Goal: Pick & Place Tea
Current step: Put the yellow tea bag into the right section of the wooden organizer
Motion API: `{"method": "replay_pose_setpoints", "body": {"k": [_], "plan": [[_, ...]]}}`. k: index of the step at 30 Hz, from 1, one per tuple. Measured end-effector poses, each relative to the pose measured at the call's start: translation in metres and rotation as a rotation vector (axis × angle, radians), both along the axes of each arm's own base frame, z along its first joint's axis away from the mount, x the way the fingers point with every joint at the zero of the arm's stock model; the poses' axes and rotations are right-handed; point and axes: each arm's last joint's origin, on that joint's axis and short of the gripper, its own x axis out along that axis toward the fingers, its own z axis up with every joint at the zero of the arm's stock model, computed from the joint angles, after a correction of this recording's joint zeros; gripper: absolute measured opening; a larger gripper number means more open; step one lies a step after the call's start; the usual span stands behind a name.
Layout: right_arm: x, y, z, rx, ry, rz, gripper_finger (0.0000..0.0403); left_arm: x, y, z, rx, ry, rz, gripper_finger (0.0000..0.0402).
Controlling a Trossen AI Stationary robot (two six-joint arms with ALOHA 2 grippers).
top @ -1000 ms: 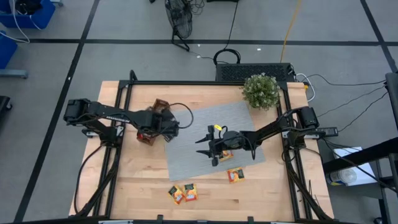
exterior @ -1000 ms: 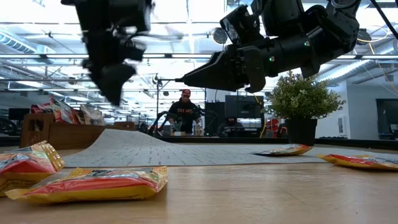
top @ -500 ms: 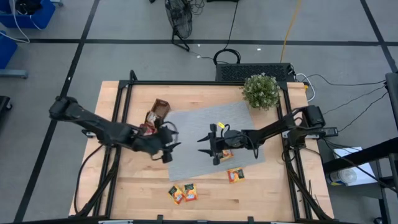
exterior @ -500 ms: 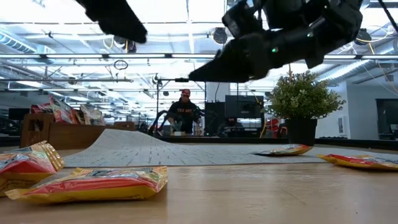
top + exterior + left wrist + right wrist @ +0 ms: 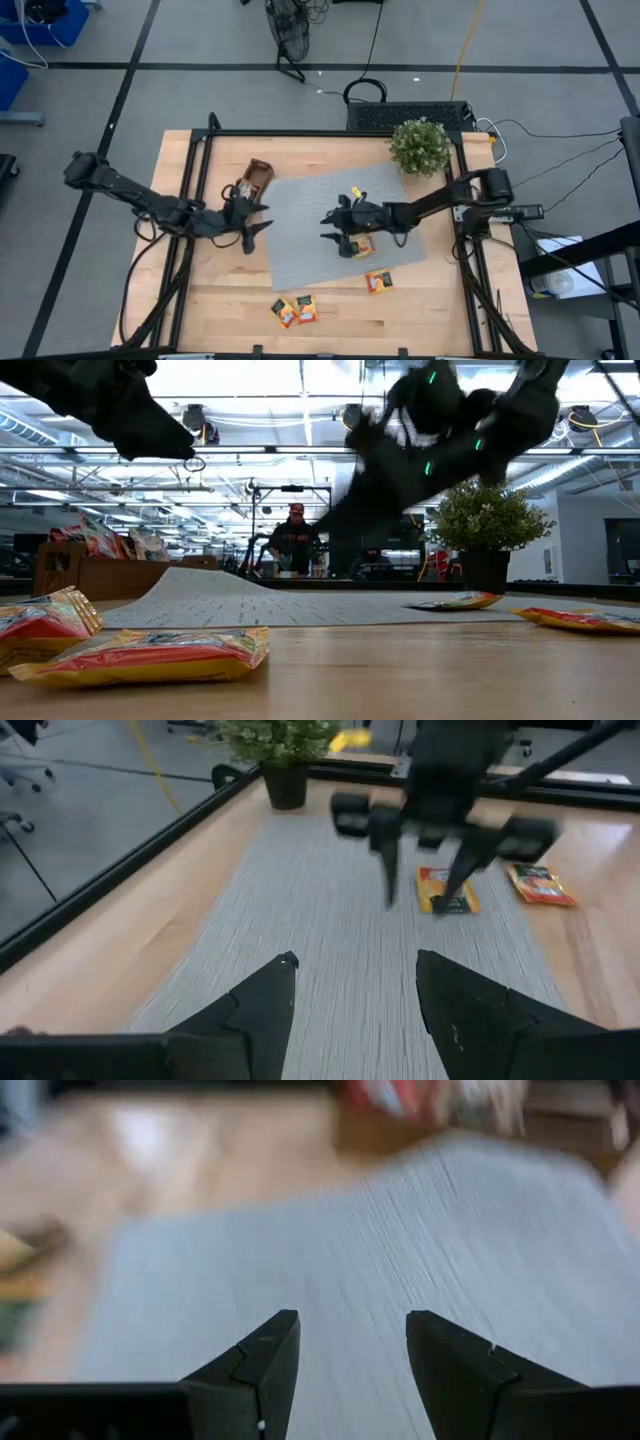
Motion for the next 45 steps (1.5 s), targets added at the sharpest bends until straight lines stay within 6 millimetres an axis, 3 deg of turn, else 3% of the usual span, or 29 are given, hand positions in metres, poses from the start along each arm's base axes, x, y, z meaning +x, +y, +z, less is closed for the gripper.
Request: {"method": "replay_pose_setpoints", "body": {"k": [2,5,10,14,17,23,32,37,43,45], "plan": [[0.000,-0.007,-0.014,0.010,0.063,-0.030,0.0171,-0.003,0.003,-0.001,-0.007,-0.014,0.009,0.0209],[-0.004,-0.007,-0.019,0.030,0.151,0.010,0.0171,-0.005,0.005,0.000,-0.009,-0.027,0.014,0.0209],[-0.026,0.013,-0.001,0.016,0.390,0.119,0.0171,-0.004,0.004,0.000,0.007,-0.022,0.009,0.0209],[-0.049,0.030,0.019,-0.094,0.588,0.088,0.0171,-0.003,0.004,-0.002,0.012,-0.011,0.011,0.0209],[-0.061,0.041,0.022,-0.143,0.654,0.083,0.0171,-0.003,0.005,-0.002,0.013,-0.010,0.016,0.0209],[-0.068,0.056,0.002,-0.231,0.745,0.122,0.0171,-0.002,0.008,-0.002,0.016,-0.012,0.035,0.0209],[-0.063,0.057,-0.021,-0.388,0.792,0.062,0.0165,-0.002,0.010,-0.002,0.013,-0.010,0.043,0.0209],[-0.063,0.057,-0.020,-0.377,0.787,0.038,0.0127,-0.001,0.010,-0.002,0.010,-0.011,0.042,0.0209],[-0.063,0.058,-0.021,-0.335,0.791,0.070,0.0017,-0.001,0.010,-0.002,0.009,-0.011,0.041,0.0209],[-0.062,0.061,-0.020,-0.345,0.771,0.080,0.0008,-0.001,0.010,-0.002,0.009,-0.011,0.041,0.0209]]}}
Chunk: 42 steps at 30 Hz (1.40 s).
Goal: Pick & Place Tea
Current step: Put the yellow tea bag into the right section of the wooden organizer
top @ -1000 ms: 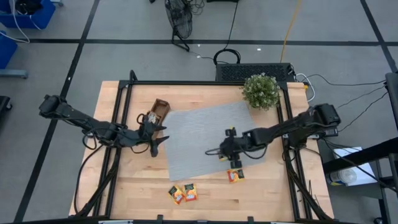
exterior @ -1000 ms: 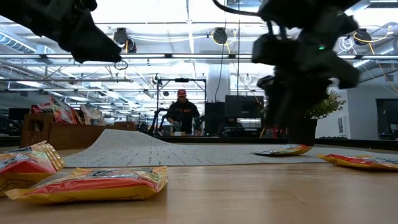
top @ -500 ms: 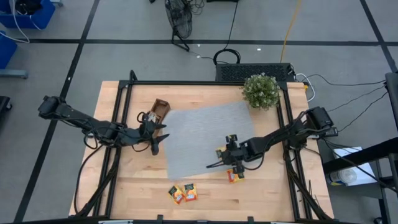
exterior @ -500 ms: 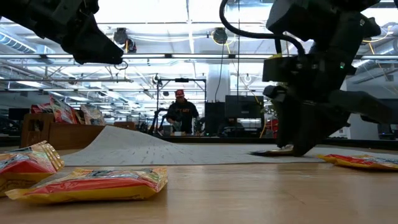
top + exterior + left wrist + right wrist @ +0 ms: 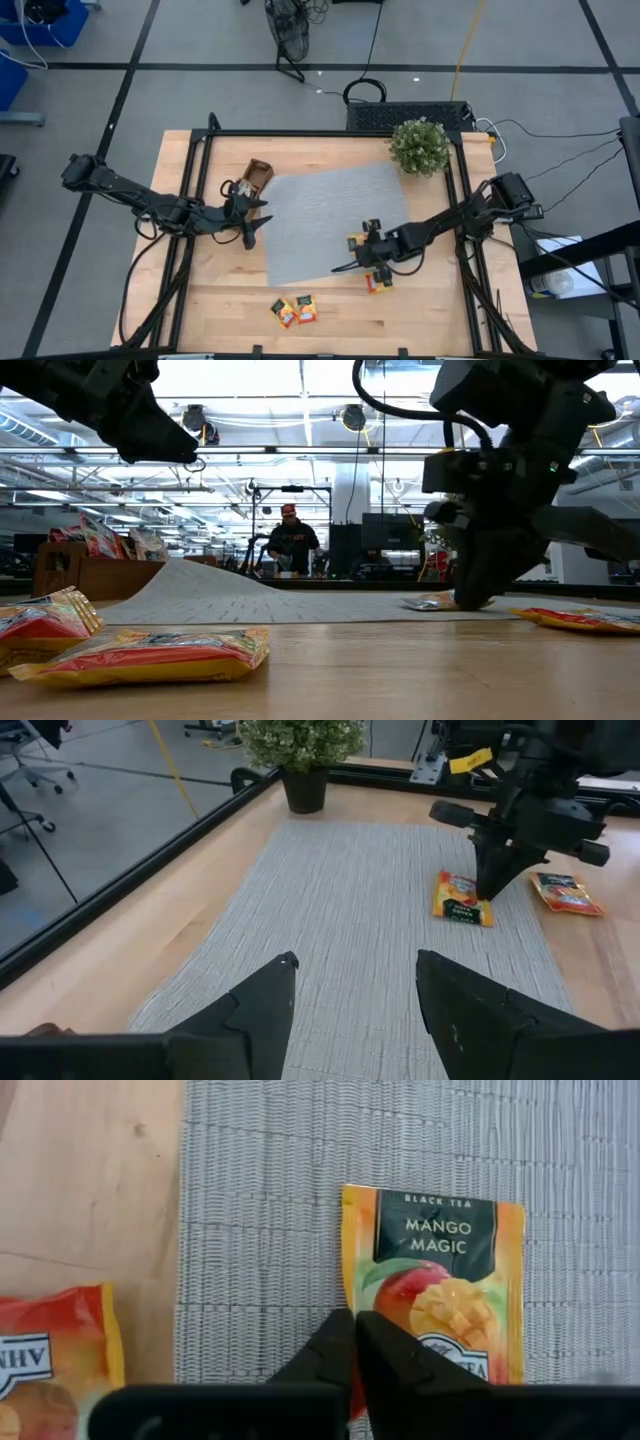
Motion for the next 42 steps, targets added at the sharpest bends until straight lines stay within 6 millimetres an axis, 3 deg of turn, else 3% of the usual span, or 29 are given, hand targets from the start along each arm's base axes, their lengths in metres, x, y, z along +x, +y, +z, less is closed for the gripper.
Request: {"method": "replay_pose_setpoints", "body": {"k": [5,10,17,19,23,28,36,42], "plan": [[0.007,0.010,0.008,-0.039,-0.126,0.085,0.0001,0.000,0.000,0.000,-0.019,-0.008,0.007,0.0209],[0.022,0.018,0.040,-0.146,-0.390,0.170,0.0000,0.000,0.000,0.000,-0.044,-0.018,0.015,0.0209],[0.045,0.010,0.057,-0.334,-0.619,0.264,0.0000,0.000,0.000,0.000,-0.075,-0.032,0.029,0.0209],[0.052,0.001,0.060,-0.294,-0.683,0.274,0.0000,0.001,0.001,0.001,-0.072,-0.033,0.031,0.0209],[0.063,-0.024,0.070,-0.042,-0.824,0.307,0.0000,0.001,0.001,0.000,-0.040,-0.009,-0.022,0.0209],[0.068,-0.049,0.074,0.154,-0.871,0.333,0.0000,0.004,-0.003,-0.001,0.026,0.034,-0.152,0.0209],[0.069,-0.053,0.080,0.280,-0.921,0.404,0.0000,0.023,-0.006,-0.008,0.149,0.036,-0.220,0.0209],[0.069,-0.058,0.080,0.277,-0.926,0.386,0.0000,0.038,-0.016,-0.012,0.161,-0.037,-0.411,0.0209]]}}
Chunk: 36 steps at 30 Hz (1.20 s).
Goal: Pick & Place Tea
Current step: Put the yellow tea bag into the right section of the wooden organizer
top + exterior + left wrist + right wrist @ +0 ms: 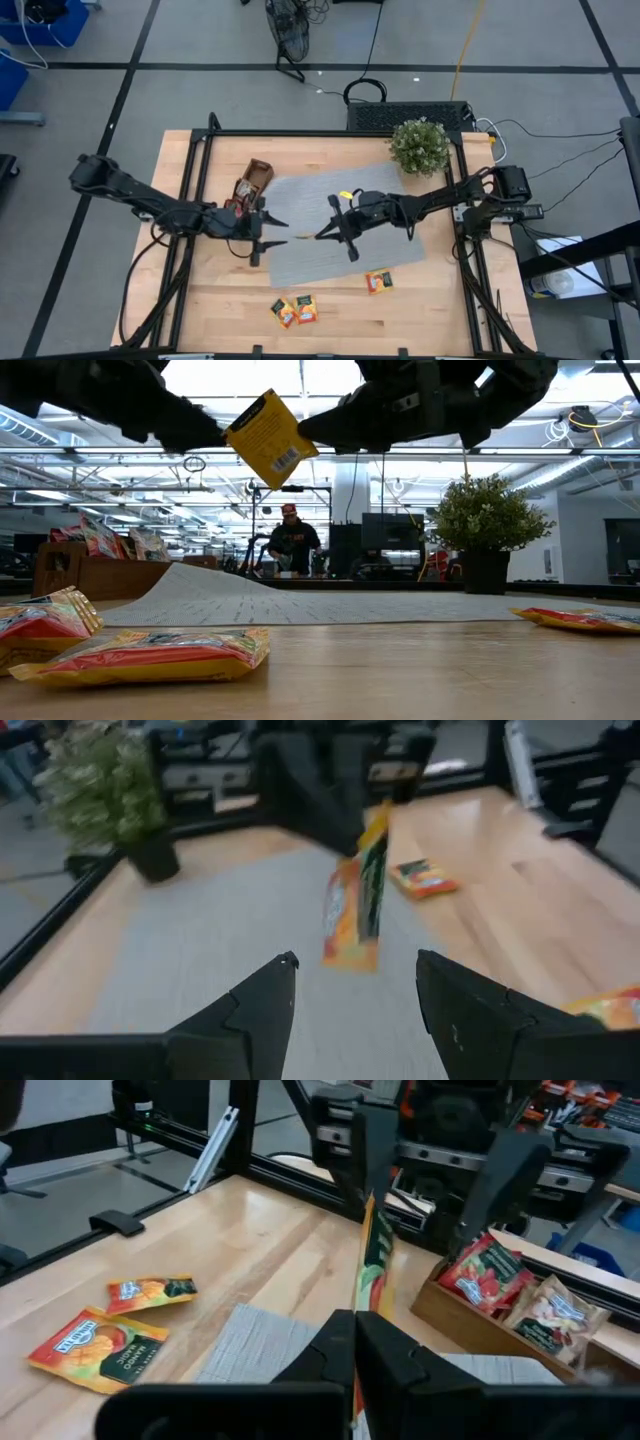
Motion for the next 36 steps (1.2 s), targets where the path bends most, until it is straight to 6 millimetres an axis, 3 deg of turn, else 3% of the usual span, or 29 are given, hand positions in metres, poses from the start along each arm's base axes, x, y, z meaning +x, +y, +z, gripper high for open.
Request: {"method": "replay_pose_setpoints", "body": {"k": [7,15,23,27,31,36], "plan": [[0.000,0.000,0.000,0.000,-0.003,0.000,0.0000,0.009,0.002,0.001,0.016,-0.067,0.003,0.0209],[0.000,0.000,0.001,0.000,-0.008,-0.001,0.0000,0.022,0.014,-0.006,-0.070,-0.027,-0.030,0.0209],[0.000,0.000,0.001,-0.001,-0.005,-0.002,0.0000,0.037,0.011,-0.002,-0.009,-0.037,-0.063,0.0200],[0.000,0.000,0.001,-0.002,-0.006,-0.002,0.0000,0.037,0.011,-0.003,0.013,-0.027,-0.071,0.0138],[0.000,0.000,0.000,-0.003,-0.002,-0.002,0.0000,0.035,0.010,0.002,0.064,-0.054,-0.129,0.0025],[0.000,0.000,0.001,0.047,0.011,-0.014,0.0000,0.024,0.014,0.015,0.105,-0.060,-0.063,0.0006]]}}
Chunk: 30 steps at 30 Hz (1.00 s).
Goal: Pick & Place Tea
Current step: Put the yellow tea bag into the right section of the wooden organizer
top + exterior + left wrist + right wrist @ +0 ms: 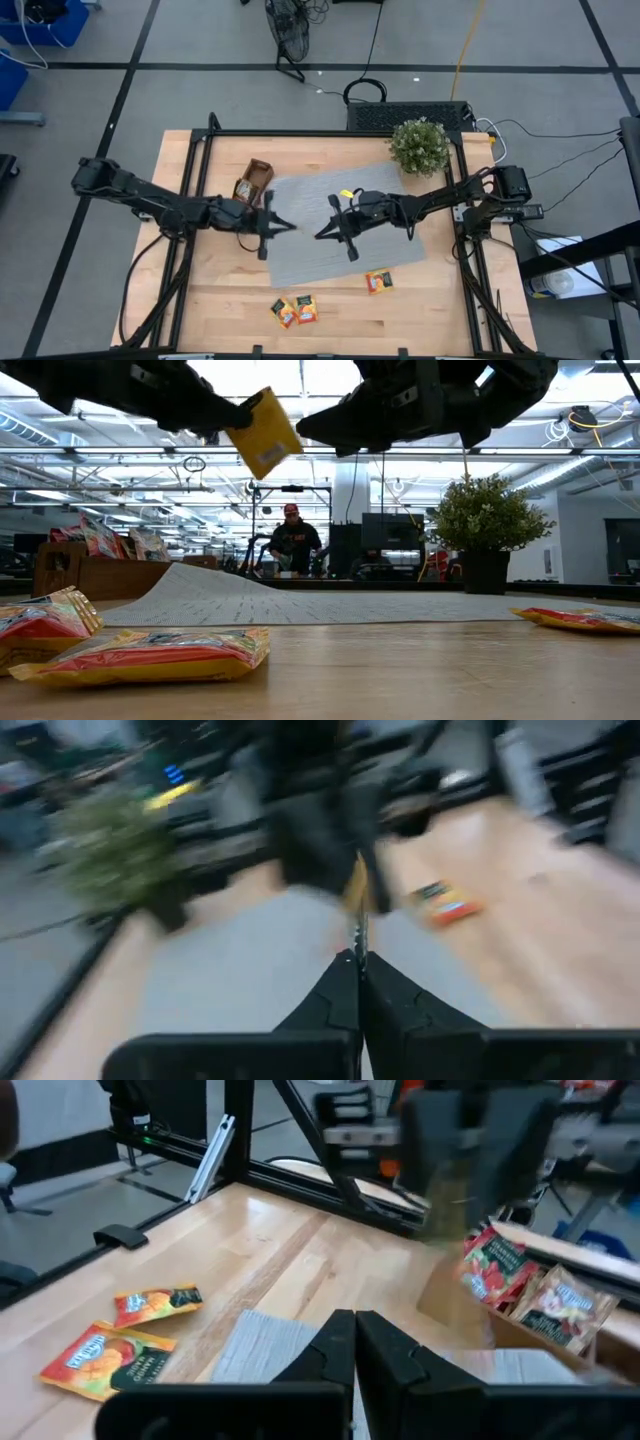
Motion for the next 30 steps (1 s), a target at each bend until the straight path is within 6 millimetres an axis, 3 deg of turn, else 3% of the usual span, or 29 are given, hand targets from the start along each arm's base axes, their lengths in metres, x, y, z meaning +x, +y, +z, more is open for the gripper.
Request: {"method": "replay_pose_setpoints", "body": {"k": [5,10,12,15,21,30], "plan": [[0.000,0.000,-0.001,0.069,0.033,-0.015,0.0000,-0.028,0.019,0.020,0.068,0.007,0.350,0.0004],[-0.001,0.001,-0.003,0.069,0.055,-0.013,0.0000,-0.063,0.052,0.036,-0.050,-0.091,0.903,0.0002],[-0.001,0.002,-0.003,0.068,0.054,-0.012,0.0000,-0.075,0.065,0.034,-0.123,-0.082,1.011,0.0002],[-0.001,0.002,-0.003,0.067,0.054,-0.011,0.0000,-0.081,0.082,0.025,-0.305,-0.024,1.001,0.0002],[-0.001,0.002,-0.003,0.052,0.049,-0.007,0.0000,-0.078,0.114,0.001,-0.473,0.178,1.024,0.0001],[-0.002,0.003,-0.005,0.044,0.070,0.000,0.0000,-0.074,0.139,-0.026,-0.521,0.340,1.118,0.0001]]}}
